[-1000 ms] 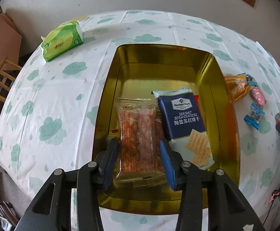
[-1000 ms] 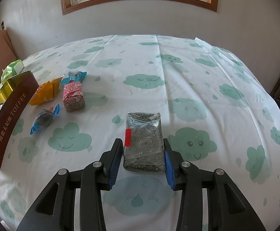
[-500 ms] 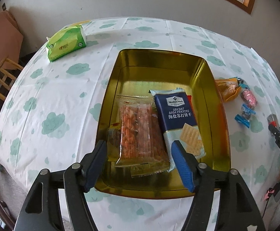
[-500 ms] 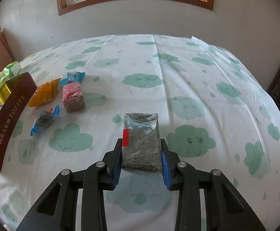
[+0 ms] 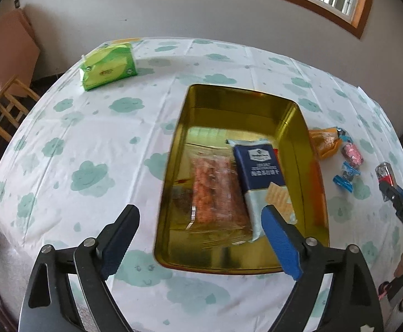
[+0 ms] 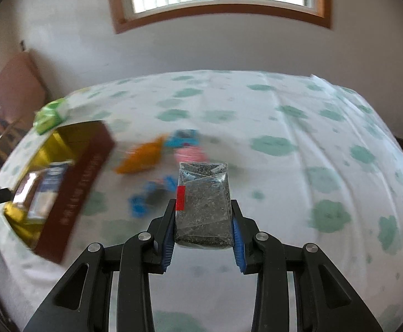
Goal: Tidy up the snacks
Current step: 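Carry the dark snack bag into the gold tin and open the right tool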
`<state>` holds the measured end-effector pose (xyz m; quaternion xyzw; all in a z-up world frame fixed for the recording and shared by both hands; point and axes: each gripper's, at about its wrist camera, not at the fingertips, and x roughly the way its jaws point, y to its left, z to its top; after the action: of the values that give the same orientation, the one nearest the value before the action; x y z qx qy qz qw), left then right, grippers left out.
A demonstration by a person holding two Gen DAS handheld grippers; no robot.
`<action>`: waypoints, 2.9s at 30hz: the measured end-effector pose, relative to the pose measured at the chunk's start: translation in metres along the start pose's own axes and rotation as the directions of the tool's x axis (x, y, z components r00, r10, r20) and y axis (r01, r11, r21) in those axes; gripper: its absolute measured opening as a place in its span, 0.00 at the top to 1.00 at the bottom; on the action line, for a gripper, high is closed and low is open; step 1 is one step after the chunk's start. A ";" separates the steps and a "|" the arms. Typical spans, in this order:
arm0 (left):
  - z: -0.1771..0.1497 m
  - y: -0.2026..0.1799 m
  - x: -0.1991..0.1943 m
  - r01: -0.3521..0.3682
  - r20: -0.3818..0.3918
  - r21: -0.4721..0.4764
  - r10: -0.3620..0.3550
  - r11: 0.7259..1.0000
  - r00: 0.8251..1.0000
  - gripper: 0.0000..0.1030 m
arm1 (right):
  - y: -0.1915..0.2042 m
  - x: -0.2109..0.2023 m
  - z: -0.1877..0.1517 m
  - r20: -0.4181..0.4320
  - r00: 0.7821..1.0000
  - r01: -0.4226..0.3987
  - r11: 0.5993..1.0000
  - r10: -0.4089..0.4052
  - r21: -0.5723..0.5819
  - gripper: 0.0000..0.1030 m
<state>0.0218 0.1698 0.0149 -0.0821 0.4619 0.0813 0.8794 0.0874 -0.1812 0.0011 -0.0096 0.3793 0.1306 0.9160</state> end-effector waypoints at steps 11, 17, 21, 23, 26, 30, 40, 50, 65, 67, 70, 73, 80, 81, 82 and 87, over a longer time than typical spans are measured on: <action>-0.009 0.028 -0.006 -0.073 0.007 -0.044 0.074 0.996 0.997 0.14 | 0.111 -0.018 -0.005 -0.013 0.985 -0.172 0.975 0.172 -0.139 0.65; -0.013 0.043 -0.008 -0.108 0.008 -0.069 0.109 0.992 0.994 0.14 | 0.162 -0.012 -0.002 -0.039 0.979 -0.203 0.959 0.199 -0.195 0.65; -0.015 0.054 -0.006 -0.125 -0.003 -0.086 0.125 0.988 0.992 0.14 | 0.179 -0.007 0.000 -0.055 0.978 -0.210 0.953 0.202 -0.221 0.65; -0.016 0.058 -0.005 -0.128 -0.008 -0.094 0.128 0.987 0.992 0.14 | 0.194 0.000 0.002 -0.062 0.979 -0.205 0.950 0.196 -0.234 0.65; -0.017 0.064 -0.003 -0.133 -0.016 -0.105 0.132 0.986 0.991 0.14 | 0.212 0.014 0.004 -0.081 0.978 -0.206 0.948 0.192 -0.242 0.65; -0.020 0.069 -0.001 -0.139 -0.026 -0.111 0.137 0.984 0.990 0.14 | 0.227 0.027 0.002 -0.088 0.982 -0.186 0.943 0.168 -0.274 0.65; -0.024 0.079 0.002 -0.149 -0.042 -0.126 0.145 0.981 0.989 0.14 | 0.232 0.045 -0.003 -0.126 0.979 -0.190 0.944 0.162 -0.268 0.65; -0.025 0.080 0.005 -0.152 -0.050 -0.126 0.147 0.980 0.988 0.14 | 0.231 0.050 -0.008 -0.136 0.973 -0.214 0.943 0.184 -0.255 0.65; -0.026 0.073 -0.001 -0.151 -0.039 -0.115 0.147 0.982 0.988 0.14 | 0.219 0.034 -0.006 -0.107 0.960 -0.275 0.938 0.257 -0.211 0.60; -0.025 0.070 -0.002 -0.151 -0.036 -0.112 0.148 0.982 0.988 0.14 | 0.214 0.029 -0.005 -0.090 0.957 -0.289 0.936 0.276 -0.200 0.57; -0.024 0.066 -0.005 -0.149 -0.029 -0.106 0.147 0.983 0.989 0.14 | 0.206 0.019 -0.003 -0.055 0.956 -0.295 0.936 0.290 -0.193 0.54; -0.023 0.059 -0.008 -0.142 -0.019 -0.095 0.141 0.985 0.990 0.14 | 0.193 0.009 0.001 -0.019 0.957 -0.289 0.940 0.290 -0.179 0.53; -0.018 0.039 -0.013 -0.122 0.004 -0.057 0.123 0.991 0.992 0.14 | 0.130 -0.001 0.013 0.048 0.977 -0.201 0.972 0.208 -0.119 0.49; -0.017 0.036 -0.013 -0.119 0.007 -0.050 0.119 0.992 0.993 0.14 | 0.121 0.000 0.014 0.051 0.981 -0.183 0.977 0.189 -0.110 0.49; -0.017 0.031 -0.014 -0.116 0.010 -0.042 0.116 0.992 0.993 0.14 | 0.109 0.002 0.016 0.052 0.985 -0.157 0.983 0.162 -0.098 0.49; -0.013 0.005 -0.015 -0.092 0.026 0.016 0.091 0.996 0.995 0.14 | 0.053 0.016 0.019 0.038 0.998 -0.056 0.997 0.058 -0.059 0.49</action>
<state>0.0022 0.1711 0.0194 -0.0523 0.4548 0.1185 0.8811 0.0984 -0.1236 0.0077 -0.0227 0.3572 0.1676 0.9186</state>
